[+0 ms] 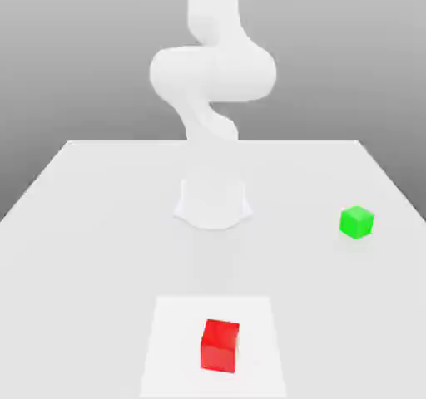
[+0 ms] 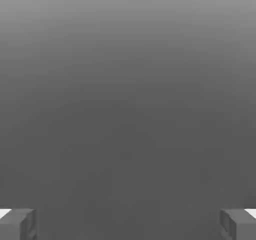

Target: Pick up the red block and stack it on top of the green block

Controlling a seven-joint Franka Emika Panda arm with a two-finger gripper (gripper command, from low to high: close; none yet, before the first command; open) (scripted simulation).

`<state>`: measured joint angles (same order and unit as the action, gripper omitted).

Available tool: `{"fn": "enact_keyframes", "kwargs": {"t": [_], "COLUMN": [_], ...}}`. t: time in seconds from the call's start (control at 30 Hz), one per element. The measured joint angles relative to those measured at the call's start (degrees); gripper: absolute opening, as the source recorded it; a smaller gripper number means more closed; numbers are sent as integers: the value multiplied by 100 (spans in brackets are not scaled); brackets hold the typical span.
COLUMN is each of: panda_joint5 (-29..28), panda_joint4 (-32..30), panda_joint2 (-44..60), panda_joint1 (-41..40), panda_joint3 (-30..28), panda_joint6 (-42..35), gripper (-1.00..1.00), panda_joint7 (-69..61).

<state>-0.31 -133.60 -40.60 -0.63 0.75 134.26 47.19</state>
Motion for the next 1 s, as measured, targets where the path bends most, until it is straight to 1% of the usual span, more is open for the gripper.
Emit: {"fn": "enact_keyframes", "kwargs": {"t": [0.47,0.7,0.77,0.9,0.93,1.0], "panda_joint5": [-186,-136,-126,-243,-274,-275], "panda_joint4": [-1021,-1526,-1590,-1505,-1479,-1479], "panda_joint2": [2946,4395,4808,5637,5815,5815], "panda_joint1": [-236,-212,-201,-125,-102,-103], "panda_joint3": [289,309,304,203,174,175], "panda_joint6": [1395,2085,2343,3017,3167,3168], "gripper": [0,0,0,0,-100,-100], "panda_joint7": [769,1047,1096,1201,1224,1225]}}
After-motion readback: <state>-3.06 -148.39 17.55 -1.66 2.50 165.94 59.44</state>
